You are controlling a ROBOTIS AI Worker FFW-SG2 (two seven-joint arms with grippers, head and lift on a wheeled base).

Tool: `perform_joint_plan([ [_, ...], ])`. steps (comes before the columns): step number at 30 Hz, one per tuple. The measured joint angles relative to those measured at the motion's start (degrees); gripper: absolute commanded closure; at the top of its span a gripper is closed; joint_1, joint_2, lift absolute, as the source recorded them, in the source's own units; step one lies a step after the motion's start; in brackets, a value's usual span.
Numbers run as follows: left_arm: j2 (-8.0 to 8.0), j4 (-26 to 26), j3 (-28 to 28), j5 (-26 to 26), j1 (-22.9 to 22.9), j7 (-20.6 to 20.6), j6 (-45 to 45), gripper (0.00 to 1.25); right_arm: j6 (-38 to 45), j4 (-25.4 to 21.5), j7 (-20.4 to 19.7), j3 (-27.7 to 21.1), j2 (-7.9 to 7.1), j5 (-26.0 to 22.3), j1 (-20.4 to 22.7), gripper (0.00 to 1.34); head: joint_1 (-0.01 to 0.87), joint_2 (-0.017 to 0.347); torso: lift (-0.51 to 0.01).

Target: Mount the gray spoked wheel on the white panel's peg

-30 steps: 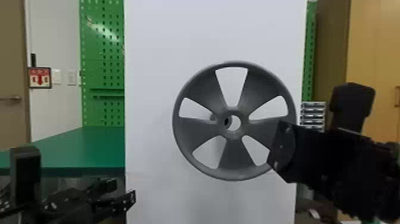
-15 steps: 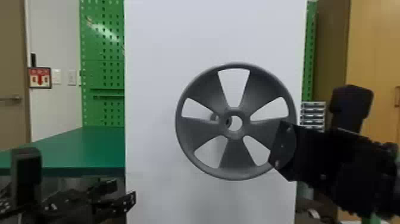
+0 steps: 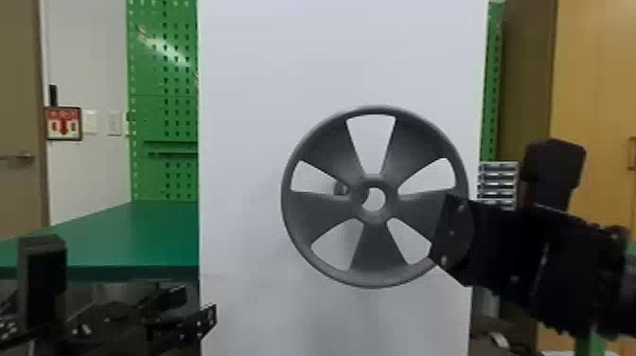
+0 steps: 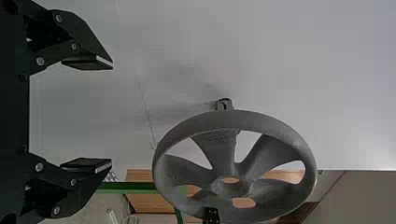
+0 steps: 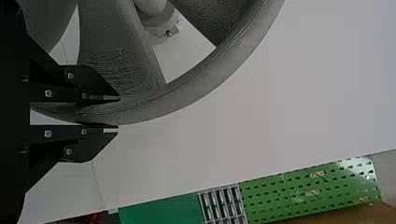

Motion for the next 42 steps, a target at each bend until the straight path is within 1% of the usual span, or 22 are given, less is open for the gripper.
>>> perform_joint_plan([
  [5, 0.00, 0.00, -0.03, -0.06, -0.04, 0.00, 0.00, 0.50, 0.40, 1.31, 2.41, -0.68, 0.04, 1.37, -0.21, 1.32, 0.084, -0.008, -0.485],
  [10, 0.00, 0.00, -0.05, -0.07, -0.04, 0.00, 0.00, 0.50, 0.89, 2.34, 3.13, -1.07, 0.05, 2.14, -0.53, 1.32, 0.084, -0.008, -0.485],
  [16, 0.00, 0.00, -0.17, -0.11, -0.10, 0.00, 0.00, 0.50, 1.49, 3.53, 5.35, -1.17, -0.06, 2.72, -1.13, 1.32, 0.084, -0.008, -0.485],
  [19, 0.00, 0.00, -0.21, -0.18, -0.12, 0.00, 0.00, 0.50, 1.60, 4.04, 5.83, -1.16, 0.01, 2.92, -1.42, 1.32, 0.084, -0.008, -0.485],
  [31, 0.05, 0.00, -0.53, -0.43, -0.36, 0.00, 0.00, 0.50, 1.30, 5.98, 6.23, 0.84, 1.70, 4.42, -4.44, 1.32, 0.084, -0.008, -0.485],
  [42, 0.13, 0.00, -0.57, -0.51, -0.43, 0.00, 0.00, 0.50, 1.17, 7.87, 6.62, 2.80, 3.26, 5.90, -6.33, 1.32, 0.084, -0.008, -0.485],
])
